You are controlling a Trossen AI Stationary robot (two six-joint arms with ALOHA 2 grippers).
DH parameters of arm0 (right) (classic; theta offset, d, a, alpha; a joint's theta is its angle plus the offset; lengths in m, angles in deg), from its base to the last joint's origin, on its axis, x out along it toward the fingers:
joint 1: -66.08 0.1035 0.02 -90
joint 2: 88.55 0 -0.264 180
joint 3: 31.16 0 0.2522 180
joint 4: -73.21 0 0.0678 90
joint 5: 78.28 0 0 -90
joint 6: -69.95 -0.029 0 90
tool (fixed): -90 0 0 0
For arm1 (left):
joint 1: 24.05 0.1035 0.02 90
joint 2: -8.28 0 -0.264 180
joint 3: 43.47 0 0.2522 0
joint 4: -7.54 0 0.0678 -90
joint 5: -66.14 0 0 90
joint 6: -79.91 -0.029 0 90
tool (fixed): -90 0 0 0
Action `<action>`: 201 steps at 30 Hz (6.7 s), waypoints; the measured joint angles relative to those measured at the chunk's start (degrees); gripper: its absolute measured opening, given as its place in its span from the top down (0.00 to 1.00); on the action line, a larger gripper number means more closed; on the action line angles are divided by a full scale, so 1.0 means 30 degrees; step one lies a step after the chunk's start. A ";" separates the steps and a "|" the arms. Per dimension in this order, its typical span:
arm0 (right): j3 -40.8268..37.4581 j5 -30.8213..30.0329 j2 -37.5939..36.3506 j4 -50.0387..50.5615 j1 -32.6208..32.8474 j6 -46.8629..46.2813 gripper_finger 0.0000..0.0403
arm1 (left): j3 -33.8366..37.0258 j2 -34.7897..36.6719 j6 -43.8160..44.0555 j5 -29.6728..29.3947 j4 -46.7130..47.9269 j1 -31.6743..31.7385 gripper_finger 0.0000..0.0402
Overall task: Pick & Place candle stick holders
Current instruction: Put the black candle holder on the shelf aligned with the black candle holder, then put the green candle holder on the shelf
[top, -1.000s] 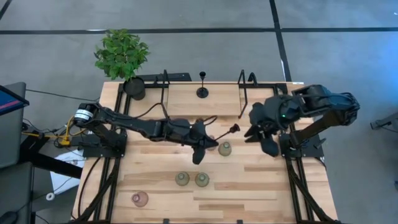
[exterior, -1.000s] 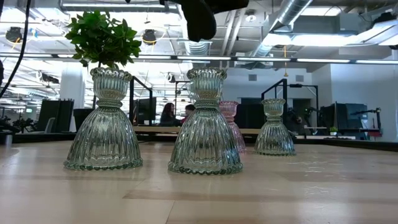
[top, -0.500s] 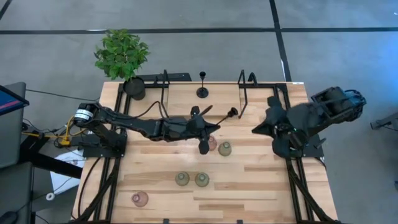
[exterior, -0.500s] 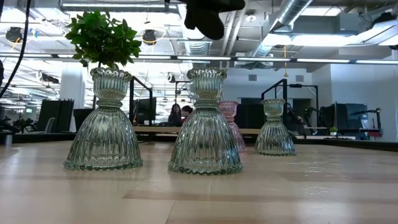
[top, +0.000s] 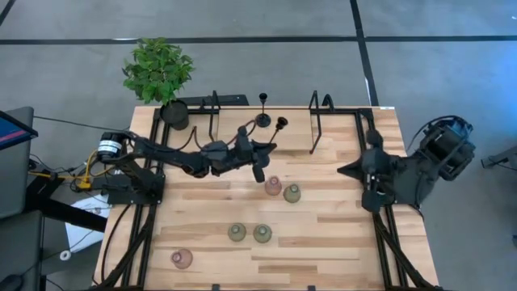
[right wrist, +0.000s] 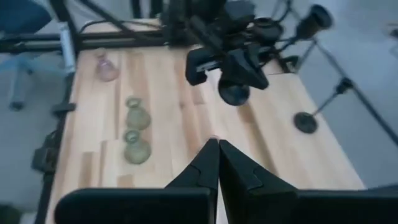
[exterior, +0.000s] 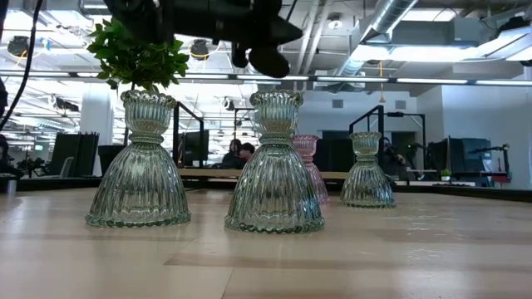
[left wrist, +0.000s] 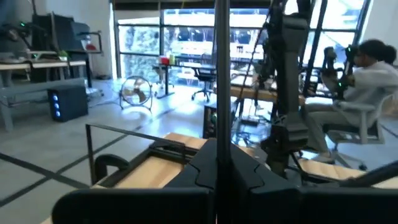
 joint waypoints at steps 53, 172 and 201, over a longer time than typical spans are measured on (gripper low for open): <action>-0.5899 -0.4251 0.0138 0.0401 0.3700 -0.9804 1.00 | -0.3006 -1.0833 -0.0577 -0.7877 -0.8236 0.3148 0.99; -0.5891 -0.3783 0.0140 -0.0342 0.3453 -0.9256 1.00 | 0.4510 0.1248 -0.4844 -1.1708 -0.6595 -0.6416 0.54; -0.5891 -0.6163 0.1521 -0.0813 0.5152 -0.9635 1.00 | 0.6065 0.5513 -0.4983 -1.9350 -0.6394 -1.7109 0.99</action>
